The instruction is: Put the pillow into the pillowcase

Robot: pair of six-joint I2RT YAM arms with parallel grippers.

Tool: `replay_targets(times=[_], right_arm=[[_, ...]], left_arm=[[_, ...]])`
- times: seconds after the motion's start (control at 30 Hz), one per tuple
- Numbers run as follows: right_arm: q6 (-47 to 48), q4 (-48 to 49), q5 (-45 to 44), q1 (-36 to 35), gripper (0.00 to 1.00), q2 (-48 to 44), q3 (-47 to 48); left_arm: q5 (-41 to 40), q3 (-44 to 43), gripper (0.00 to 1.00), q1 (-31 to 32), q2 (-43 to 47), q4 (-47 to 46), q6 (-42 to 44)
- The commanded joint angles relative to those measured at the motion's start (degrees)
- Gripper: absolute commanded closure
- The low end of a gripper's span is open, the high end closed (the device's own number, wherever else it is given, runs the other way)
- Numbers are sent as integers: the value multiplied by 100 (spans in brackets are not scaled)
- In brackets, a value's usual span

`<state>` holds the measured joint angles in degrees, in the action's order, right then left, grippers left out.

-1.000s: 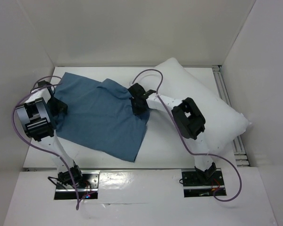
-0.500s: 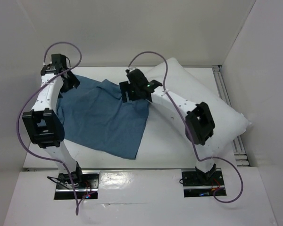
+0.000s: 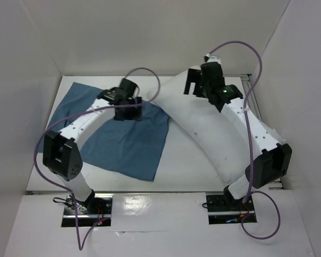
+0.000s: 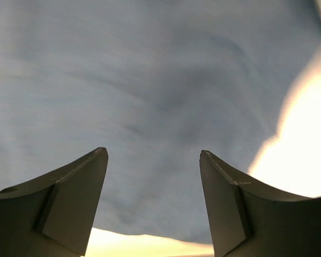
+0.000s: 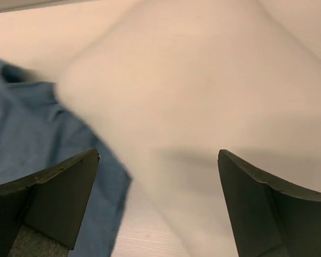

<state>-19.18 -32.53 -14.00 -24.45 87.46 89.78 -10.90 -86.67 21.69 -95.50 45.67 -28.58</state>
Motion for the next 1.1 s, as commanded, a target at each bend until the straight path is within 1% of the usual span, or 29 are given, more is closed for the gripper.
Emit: replay_targets(times=[0.0, 0.03, 0.07, 0.1, 0.13, 0.17, 0.2, 0.27, 0.3, 0.33, 0.4, 0.43, 0.5, 0.63, 0.73, 0.77, 0.87, 0.97, 1.03, 1.07], right_arm=[[-147, -534, 282, 606, 0, -264, -329], [-147, -535, 353, 860, 0, -352, -425], [-147, -430, 432, 976, 0, -544, -661], [-147, -377, 538, 1081, 0, -650, -785], [-147, -324, 600, 1274, 0, -747, -899], [-147, -272, 678, 1371, 0, -896, -1005], [-147, -219, 827, 1468, 0, -958, -1189], [-147, -139, 1012, 1722, 0, -959, -1261], [-95, -139, 1092, 1785, 0, -959, -1313], [-95, -139, 1162, 1786, 0, -959, -1314], [-42, -217, 1163, 1856, 0, -959, -1235], [-42, -218, 1163, 1917, 0, -959, -1235], [20, -218, 1163, 1987, 0, -959, -1182], [72, -218, 1285, 2093, 0, -959, -1182], [72, -218, 1400, 2146, 0, -959, -1182], [72, -218, 1452, 2146, 0, -959, -1182], [72, -166, 1453, 2146, 0, -959, -1234], [72, -166, 1514, 2146, 0, -959, -1235], [72, -166, 1566, 2146, 0, -959, -1235], [72, -166, 1567, 2146, 0, -959, -1235]], left_arm=[[255, -139, 15, 782, -310, -269, -103], [255, -209, 13, 958, -433, -269, -261], [255, -210, 10, 1299, -660, -269, -358], [202, -279, 7, 1459, -776, -269, -437], [89, -341, 6, 1608, -890, -321, -717], [88, -341, 6, 1871, -995, -391, -832], [88, -341, 6, 1978, -1101, -479, -903], [-226, -481, 10, 2163, -1443, -542, -1192], [-290, -534, 10, 2216, -1567, -542, -1272], [-360, -535, 14, 2216, -1777, -542, -1343], [-544, -675, 16, 2216, -1945, -594, -1448], [-545, -675, 16, 2216, -2015, -647, -1449], [-597, -754, 20, 2216, -2217, -647, -1396], [-651, -982, 24, 2216, -2586, -709, -1335], [-791, -1088, 34, 2216, -2649, -594, -1396], [-791, -1088, 41, 2216, -2649, -594, -1396], [-853, -1088, 53, 2216, -2535, -533, -1449], [-914, -1212, 61, 2216, -2535, -341, -1449], [-914, -1282, 73, 2216, -2369, -287, -1449], [-723, -1230, 77, 2147, -2298, -287, -1449]])
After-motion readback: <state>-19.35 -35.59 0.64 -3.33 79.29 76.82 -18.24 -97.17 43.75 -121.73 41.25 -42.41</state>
